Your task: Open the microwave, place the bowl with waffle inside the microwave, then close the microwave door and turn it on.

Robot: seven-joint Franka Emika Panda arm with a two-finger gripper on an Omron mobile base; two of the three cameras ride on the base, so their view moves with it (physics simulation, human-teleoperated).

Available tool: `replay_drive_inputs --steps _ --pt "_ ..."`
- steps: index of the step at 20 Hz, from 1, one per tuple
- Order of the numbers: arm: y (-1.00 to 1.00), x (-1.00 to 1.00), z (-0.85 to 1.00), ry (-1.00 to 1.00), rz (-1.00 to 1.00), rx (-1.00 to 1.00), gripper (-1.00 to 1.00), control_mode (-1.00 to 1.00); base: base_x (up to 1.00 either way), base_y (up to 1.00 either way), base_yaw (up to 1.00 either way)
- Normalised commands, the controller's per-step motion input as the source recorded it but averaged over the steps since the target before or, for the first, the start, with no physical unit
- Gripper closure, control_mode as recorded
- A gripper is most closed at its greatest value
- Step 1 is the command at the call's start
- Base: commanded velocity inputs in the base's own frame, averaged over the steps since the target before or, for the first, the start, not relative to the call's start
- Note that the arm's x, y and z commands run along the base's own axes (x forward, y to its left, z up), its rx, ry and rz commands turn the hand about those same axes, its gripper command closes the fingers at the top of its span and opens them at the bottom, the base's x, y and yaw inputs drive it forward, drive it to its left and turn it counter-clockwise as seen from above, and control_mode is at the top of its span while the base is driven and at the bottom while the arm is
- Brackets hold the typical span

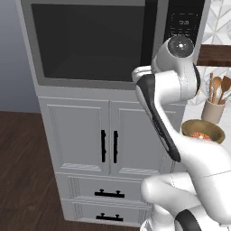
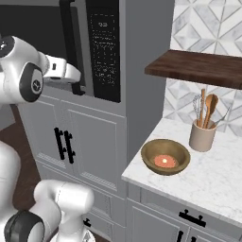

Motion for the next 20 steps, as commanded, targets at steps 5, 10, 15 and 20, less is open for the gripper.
replay_drive_inputs --steps 5,10,15,20 --pt "0.24 0.55 -0.15 0.02 -0.04 -0.03 -1.00 -1.00 0.00 0.00 0.00" --pt "0.06 0.47 -0.18 0.00 -0.10 0.00 -1.00 -1.00 0.00 0.00 0.00" --pt "0.00 0.45 -0.19 0.00 -0.12 0.00 -1.00 -1.00 0.00 0.00 0.00" --pt "-0.02 0.43 -0.17 0.00 -0.13 -0.01 -1.00 -1.00 0.00 0.00 0.00"
